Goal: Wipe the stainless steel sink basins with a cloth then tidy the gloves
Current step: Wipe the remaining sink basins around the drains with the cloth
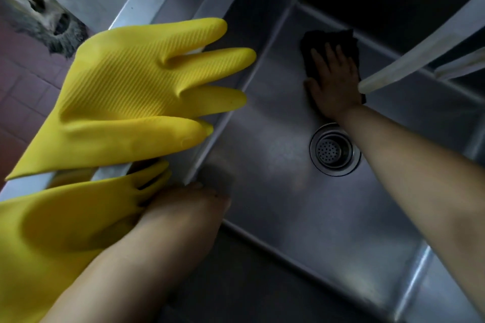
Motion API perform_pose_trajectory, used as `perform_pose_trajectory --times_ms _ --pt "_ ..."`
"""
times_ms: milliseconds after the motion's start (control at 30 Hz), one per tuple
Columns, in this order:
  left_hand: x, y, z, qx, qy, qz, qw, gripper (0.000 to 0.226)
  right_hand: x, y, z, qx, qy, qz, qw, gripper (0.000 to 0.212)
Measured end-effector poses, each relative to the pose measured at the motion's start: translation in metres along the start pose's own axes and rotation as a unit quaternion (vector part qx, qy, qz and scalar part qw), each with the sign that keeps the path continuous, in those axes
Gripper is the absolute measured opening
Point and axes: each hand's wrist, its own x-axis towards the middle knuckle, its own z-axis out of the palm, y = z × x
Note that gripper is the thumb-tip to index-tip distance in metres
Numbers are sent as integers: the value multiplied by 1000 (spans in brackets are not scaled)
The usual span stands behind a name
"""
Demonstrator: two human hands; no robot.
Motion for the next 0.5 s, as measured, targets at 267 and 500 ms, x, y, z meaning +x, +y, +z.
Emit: perform_pose_trajectory --times_ms 267,500 --pt "2 4 -3 -16 -10 27 999 36 -90 -77 10 -22 -52 -126 990 68" --pt "-4 23 -25 73 74 87 991 31 -229 -72 15 -39 -135 -276 951 58"
